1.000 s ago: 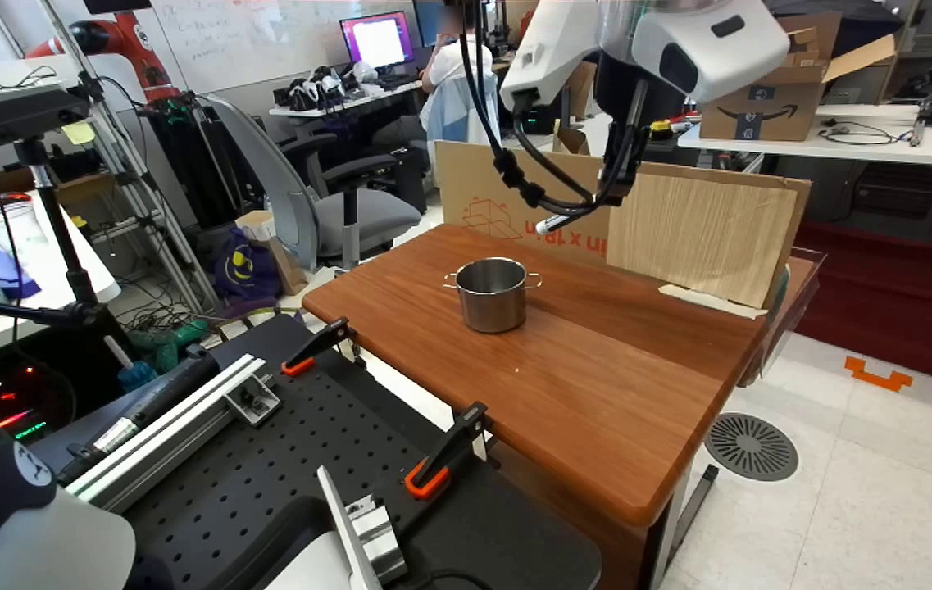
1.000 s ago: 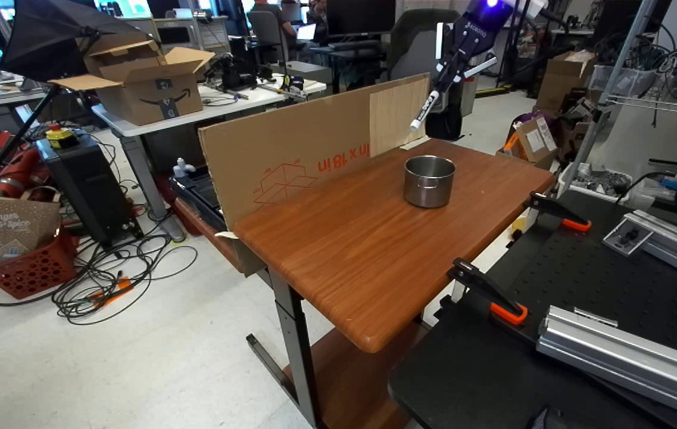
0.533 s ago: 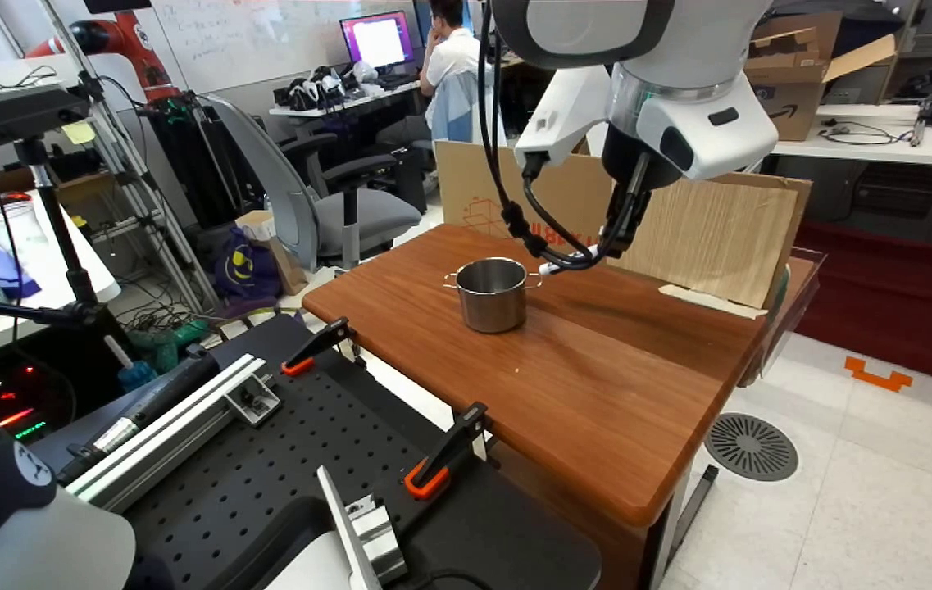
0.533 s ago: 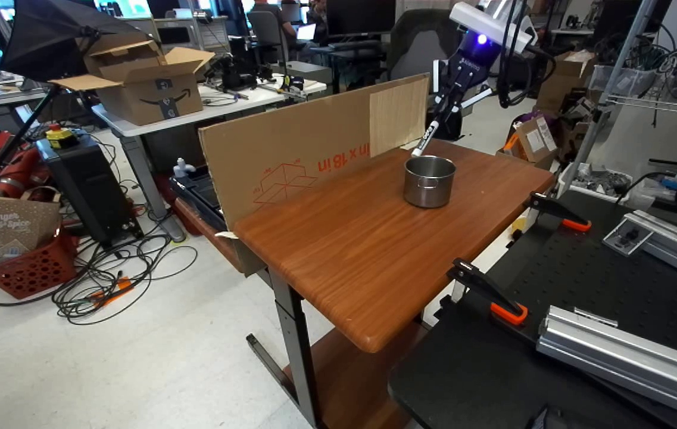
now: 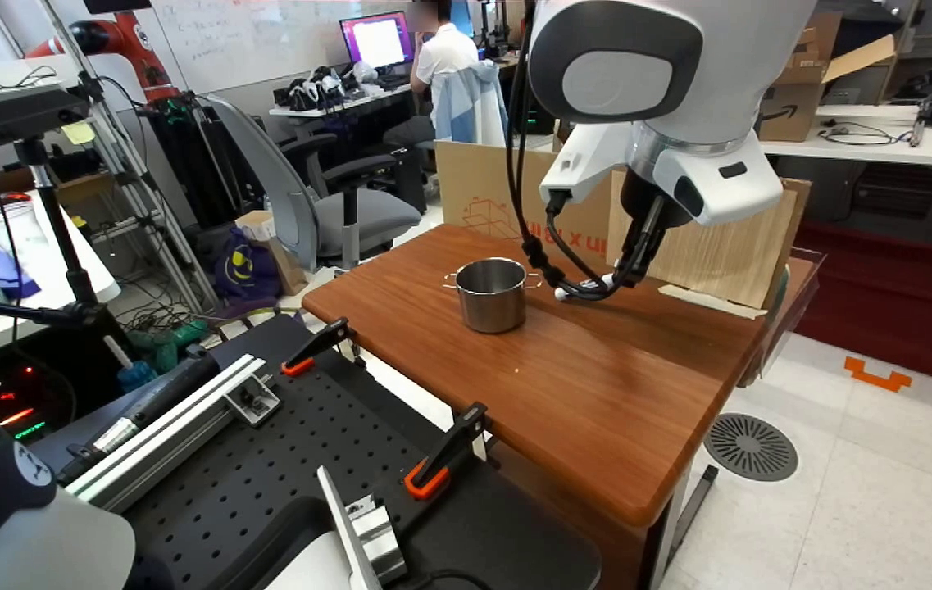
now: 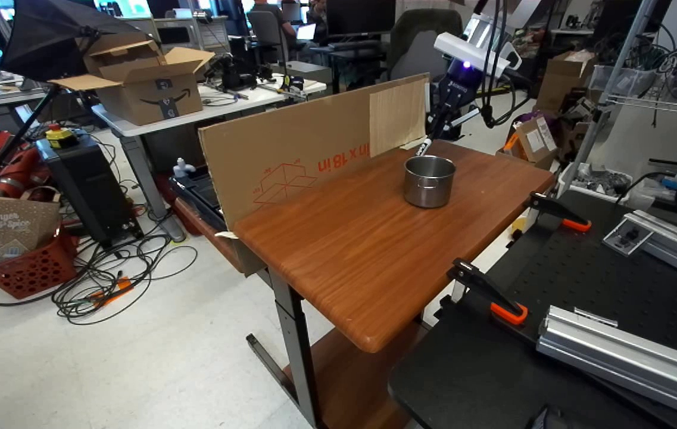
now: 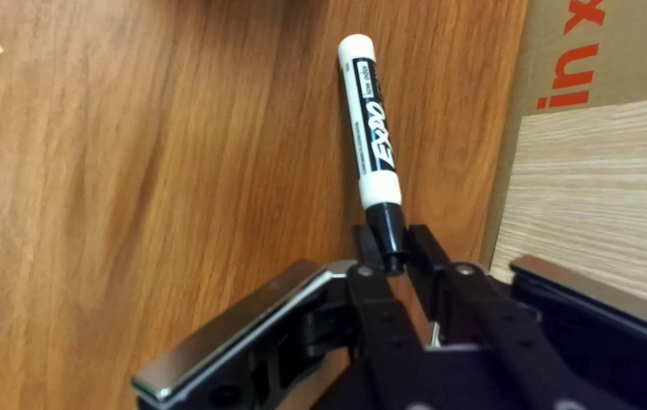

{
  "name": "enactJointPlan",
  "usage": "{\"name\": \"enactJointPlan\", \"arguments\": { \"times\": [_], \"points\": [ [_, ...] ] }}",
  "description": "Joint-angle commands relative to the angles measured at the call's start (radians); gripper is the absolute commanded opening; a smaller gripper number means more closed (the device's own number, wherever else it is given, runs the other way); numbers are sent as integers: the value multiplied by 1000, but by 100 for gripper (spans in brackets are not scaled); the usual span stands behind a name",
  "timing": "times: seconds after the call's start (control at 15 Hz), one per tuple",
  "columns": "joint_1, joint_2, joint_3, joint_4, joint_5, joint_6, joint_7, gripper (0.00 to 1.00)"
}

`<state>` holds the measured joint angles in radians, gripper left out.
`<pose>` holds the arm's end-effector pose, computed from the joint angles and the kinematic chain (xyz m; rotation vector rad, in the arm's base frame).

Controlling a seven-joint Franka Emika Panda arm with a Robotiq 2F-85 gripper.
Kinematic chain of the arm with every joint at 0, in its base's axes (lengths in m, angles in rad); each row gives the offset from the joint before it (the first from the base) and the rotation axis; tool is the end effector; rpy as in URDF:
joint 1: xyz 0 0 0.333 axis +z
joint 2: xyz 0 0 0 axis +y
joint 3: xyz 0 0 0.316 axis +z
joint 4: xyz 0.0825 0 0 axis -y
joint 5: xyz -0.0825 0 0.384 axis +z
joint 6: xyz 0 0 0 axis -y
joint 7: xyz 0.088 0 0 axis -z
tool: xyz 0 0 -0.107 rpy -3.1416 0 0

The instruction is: Remove the marker from the silver pot.

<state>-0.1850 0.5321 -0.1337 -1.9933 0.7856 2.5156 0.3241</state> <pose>0.5743 -0.1943 0.1915 -2.2189 1.6330 -0.0155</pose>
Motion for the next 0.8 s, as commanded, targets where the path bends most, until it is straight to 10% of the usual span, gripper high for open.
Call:
{"name": "enactJointPlan", "arguments": {
  "times": [0.0, 0.73],
  "points": [
    [4, 68, 0, 69, -6, 28, 40, 5],
    [37, 190, -37, 150, -102, 29, 155, 5]
  ]
}}
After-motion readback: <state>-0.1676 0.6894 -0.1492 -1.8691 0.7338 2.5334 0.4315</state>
